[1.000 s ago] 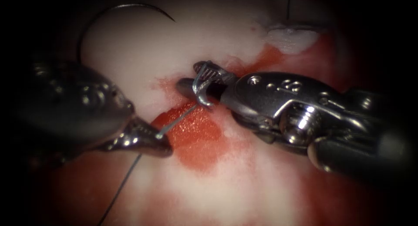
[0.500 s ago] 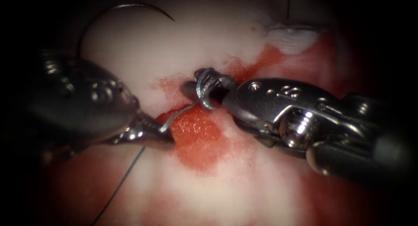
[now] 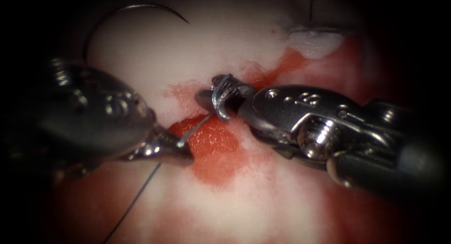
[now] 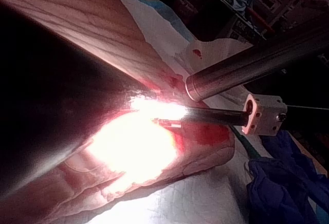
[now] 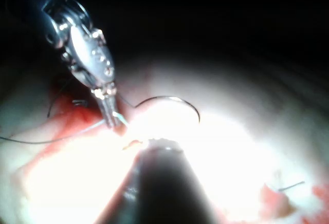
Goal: Wound Closure
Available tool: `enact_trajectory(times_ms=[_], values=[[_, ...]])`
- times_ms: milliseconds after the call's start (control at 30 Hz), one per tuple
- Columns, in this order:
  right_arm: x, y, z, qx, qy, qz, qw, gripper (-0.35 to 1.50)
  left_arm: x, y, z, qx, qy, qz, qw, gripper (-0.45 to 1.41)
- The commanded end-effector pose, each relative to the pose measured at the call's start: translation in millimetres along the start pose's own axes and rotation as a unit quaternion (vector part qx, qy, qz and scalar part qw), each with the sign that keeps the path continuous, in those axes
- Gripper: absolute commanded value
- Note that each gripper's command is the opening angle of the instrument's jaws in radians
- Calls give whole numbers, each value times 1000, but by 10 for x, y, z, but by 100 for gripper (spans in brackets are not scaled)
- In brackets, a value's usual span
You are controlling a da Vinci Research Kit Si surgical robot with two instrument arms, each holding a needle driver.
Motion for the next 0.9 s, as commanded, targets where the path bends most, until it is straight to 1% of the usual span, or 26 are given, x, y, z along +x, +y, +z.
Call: enact_trajectory(times_ms=[33, 133, 200, 267, 433, 567, 667, 800, 900], values=[[13, -3, 6, 0, 2, 2, 1000, 4, -12, 4, -3, -1, -3, 1, 1000, -45], [12, -3, 7, 0, 2, 5, 1000, 2, -12, 4, -3, -1, -3, 1, 1000, -45], [12, -3, 7, 0, 2, 5, 1000, -8, -12, 4, -3, -2, -2, 1, 1000, -45], [12, -4, 6, -2, 3, 5, 1000, -35, -11, 3, -3, -2, -2, 1, 1000, -45], [14, -4, 3, 0, 2, 7, 1000, -35, -11, 3, -3, -1, -2, 1, 1000, -45], [24, 1, -4, 0, -3, 17, 1000, -35, -9, 6, -4, -1, 6, 3, 1000, -45], [31, 4, -10, -5, 6, 16, 1000, -35, -6, 6, -3, -3, 10, 4, 1000, -45], [33, 6, -13, -19, 18, 15, 1000, -35, -3, 6, -3, -3, 19, -1, 1000, -45], [35, 6, -15, -15, 22, 16, 1000, -35, 3, 9, 0, -5, 32, -10, 999, -45]])
